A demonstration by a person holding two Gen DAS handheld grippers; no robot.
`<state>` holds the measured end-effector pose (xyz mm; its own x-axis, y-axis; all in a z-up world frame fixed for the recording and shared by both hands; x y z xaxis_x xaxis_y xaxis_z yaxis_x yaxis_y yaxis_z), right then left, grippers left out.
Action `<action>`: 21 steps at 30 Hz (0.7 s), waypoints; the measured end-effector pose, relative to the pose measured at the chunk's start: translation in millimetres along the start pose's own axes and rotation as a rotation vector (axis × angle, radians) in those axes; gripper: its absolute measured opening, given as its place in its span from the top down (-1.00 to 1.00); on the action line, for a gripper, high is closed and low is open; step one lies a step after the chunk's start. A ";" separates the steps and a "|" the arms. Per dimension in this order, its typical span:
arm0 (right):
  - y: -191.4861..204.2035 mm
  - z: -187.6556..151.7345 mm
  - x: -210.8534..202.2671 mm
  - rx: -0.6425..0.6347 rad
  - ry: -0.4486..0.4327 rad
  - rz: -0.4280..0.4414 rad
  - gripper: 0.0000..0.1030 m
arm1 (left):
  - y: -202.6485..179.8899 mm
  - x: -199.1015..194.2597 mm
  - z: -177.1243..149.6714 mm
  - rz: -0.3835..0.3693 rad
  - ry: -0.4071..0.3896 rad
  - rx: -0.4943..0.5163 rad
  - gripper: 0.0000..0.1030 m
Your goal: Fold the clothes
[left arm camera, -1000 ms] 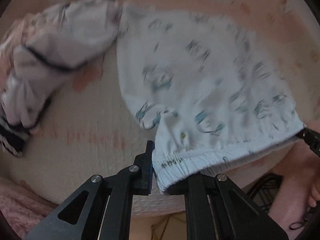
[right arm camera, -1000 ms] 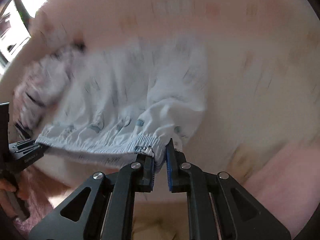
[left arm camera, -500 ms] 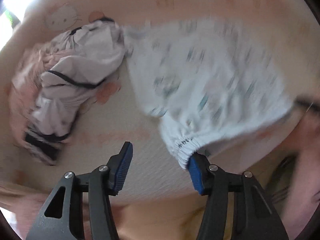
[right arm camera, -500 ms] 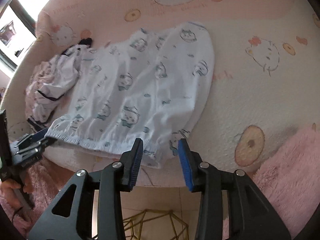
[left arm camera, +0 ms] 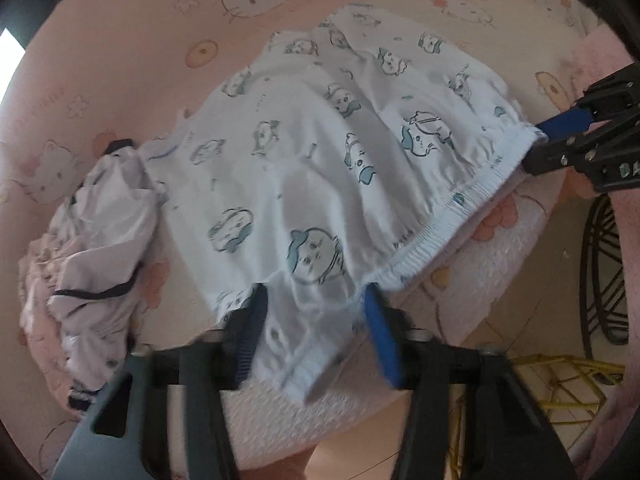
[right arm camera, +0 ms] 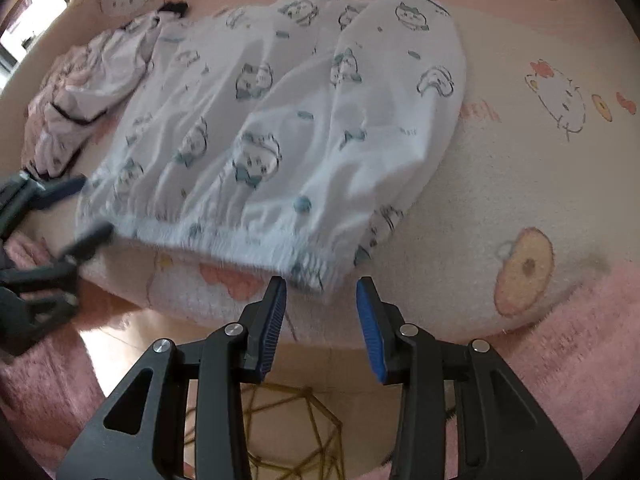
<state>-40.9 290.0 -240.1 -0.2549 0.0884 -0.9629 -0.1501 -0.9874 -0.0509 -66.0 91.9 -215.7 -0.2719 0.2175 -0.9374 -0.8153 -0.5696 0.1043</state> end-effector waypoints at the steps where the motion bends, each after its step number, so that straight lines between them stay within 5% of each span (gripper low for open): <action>1: -1.8 3.3 0.1 0.013 -0.009 0.008 0.28 | -4.2 3.7 0.2 -0.009 0.008 -0.010 0.67; 9: -11.8 2.6 -6.9 0.033 -0.057 -0.003 0.28 | -1.2 2.4 -4.0 -0.101 -0.069 -0.176 0.76; 11: -12.3 6.6 -16.4 0.048 -0.101 0.014 0.28 | -7.5 -1.1 -1.4 -0.125 -0.095 -0.182 0.45; 12: -11.5 7.9 -20.7 0.058 -0.127 0.030 0.28 | -9.4 -1.7 0.3 -0.131 -0.108 -0.185 0.00; 13: -12.1 12.3 -25.2 0.067 -0.155 0.043 0.28 | -11.4 -2.3 2.0 -0.137 -0.121 -0.187 -0.22; 15: -11.4 22.5 -30.4 0.083 -0.198 0.055 0.28 | -13.4 -0.7 6.8 -0.141 -0.145 -0.182 -0.21; 17: -4.0 33.7 -26.0 0.099 -0.206 0.054 0.28 | -21.6 1.6 10.6 -0.120 -0.136 -0.176 0.25; 18: -1.6 34.3 -22.3 0.102 -0.191 0.051 0.28 | -25.0 2.1 11.8 -0.112 -0.130 -0.177 0.67; 21: 4.5 28.7 -13.6 0.082 -0.149 0.044 0.28 | -21.6 0.8 13.9 -0.111 -0.132 -0.215 0.83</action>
<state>-65.5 288.1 -219.6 -0.4011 0.0702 -0.9134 -0.2117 -0.9772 0.0179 -55.7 115.3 -214.1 -0.2625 0.3813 -0.8864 -0.7204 -0.6886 -0.0829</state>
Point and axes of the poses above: each gripper's, at about its wrist camera, not at the fingertips, and x roughly the way its jaws point, y to its left, z to its top, the point moved 9 cm from there along x, roughly the way its jaws point, and after that the axes turned 12 degrees about -z, right-handed, at the moved point
